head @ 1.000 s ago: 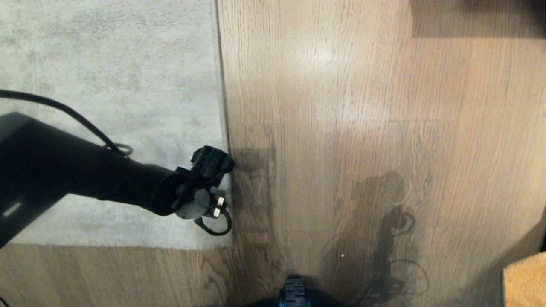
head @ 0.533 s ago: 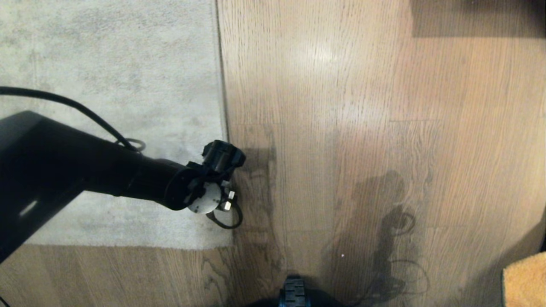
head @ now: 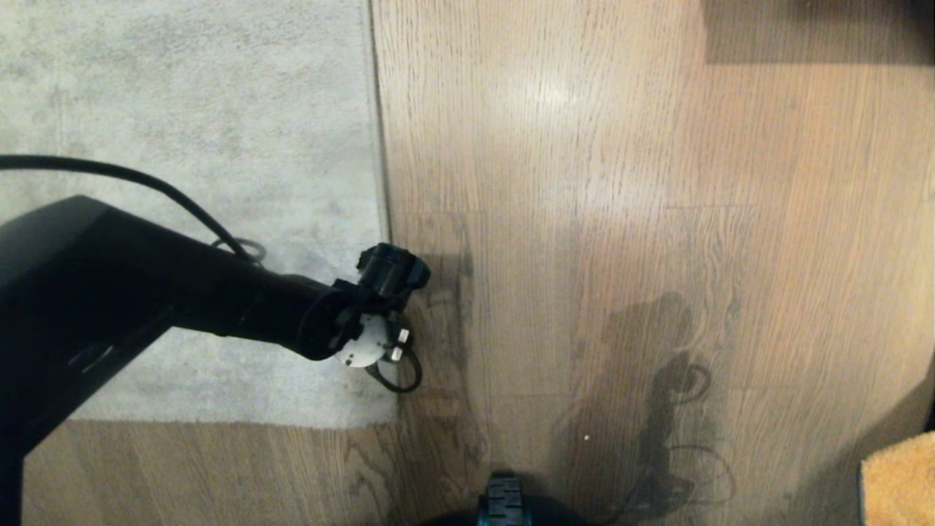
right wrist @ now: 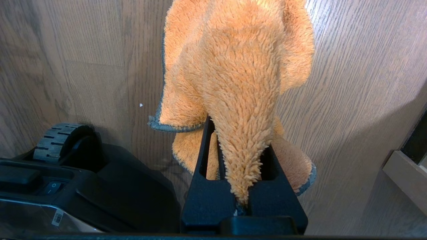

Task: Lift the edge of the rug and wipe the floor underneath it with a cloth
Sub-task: Lift up the carpet

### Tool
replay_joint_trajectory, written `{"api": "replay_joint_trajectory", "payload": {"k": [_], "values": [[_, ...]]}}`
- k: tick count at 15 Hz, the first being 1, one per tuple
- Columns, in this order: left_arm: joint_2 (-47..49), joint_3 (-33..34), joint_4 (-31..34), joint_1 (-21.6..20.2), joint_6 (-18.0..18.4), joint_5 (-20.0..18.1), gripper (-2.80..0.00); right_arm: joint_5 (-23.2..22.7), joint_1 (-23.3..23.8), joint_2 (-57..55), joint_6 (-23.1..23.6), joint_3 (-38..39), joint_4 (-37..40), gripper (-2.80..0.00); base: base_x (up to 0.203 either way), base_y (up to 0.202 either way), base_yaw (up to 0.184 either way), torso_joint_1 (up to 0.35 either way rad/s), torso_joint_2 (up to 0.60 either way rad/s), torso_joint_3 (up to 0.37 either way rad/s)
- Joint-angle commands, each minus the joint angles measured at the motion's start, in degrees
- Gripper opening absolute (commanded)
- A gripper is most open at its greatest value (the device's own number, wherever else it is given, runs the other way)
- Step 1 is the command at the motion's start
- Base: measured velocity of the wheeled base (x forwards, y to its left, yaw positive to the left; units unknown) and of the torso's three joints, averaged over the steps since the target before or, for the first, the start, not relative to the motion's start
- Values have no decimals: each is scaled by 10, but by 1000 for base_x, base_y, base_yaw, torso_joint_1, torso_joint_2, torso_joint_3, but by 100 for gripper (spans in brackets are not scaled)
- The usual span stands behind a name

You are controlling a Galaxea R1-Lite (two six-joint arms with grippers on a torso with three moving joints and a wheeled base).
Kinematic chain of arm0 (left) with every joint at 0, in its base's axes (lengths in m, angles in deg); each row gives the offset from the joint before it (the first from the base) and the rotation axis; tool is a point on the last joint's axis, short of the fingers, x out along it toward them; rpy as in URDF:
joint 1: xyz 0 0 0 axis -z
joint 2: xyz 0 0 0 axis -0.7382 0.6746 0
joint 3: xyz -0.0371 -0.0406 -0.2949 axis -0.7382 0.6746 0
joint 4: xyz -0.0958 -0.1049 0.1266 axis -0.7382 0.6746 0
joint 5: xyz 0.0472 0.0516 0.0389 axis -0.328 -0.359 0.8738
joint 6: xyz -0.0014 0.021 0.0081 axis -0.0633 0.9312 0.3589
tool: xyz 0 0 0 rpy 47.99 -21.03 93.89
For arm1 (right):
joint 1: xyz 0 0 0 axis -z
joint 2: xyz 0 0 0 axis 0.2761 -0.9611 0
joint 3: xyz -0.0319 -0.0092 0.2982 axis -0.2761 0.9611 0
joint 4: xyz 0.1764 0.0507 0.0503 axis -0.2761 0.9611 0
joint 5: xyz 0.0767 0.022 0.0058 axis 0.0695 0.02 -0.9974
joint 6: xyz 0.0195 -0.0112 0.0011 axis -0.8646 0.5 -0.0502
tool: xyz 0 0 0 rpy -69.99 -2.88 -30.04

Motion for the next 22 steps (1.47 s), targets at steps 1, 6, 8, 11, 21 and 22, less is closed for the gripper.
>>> {"api": "replay_joint_trajectory", "payload": {"k": [1,6,8,11,21,22], "values": [[-5,1,0,-11,16,25,0,0,0,-1,1,0,0,-280,0,0,0,0,0,0],[-33,8,0,-41,68,59,0,0,0,-1,1,0,0,-280,0,0,0,0,0,0],[-48,9,1,-49,73,60,0,0,0,-1,1,0,0,-280,0,0,0,0,0,0],[-75,10,1,-64,87,60,0,0,1,-1,1,0,0,-280,0,0,0,0,0,0],[-125,-20,0,-74,124,60,0,0,0,-1,1,0,0,-280,0,0,0,0,0,0],[-125,-27,0,-74,133,60,0,0,0,-1,1,0,0,-280,0,0,0,0,0,0]]}}
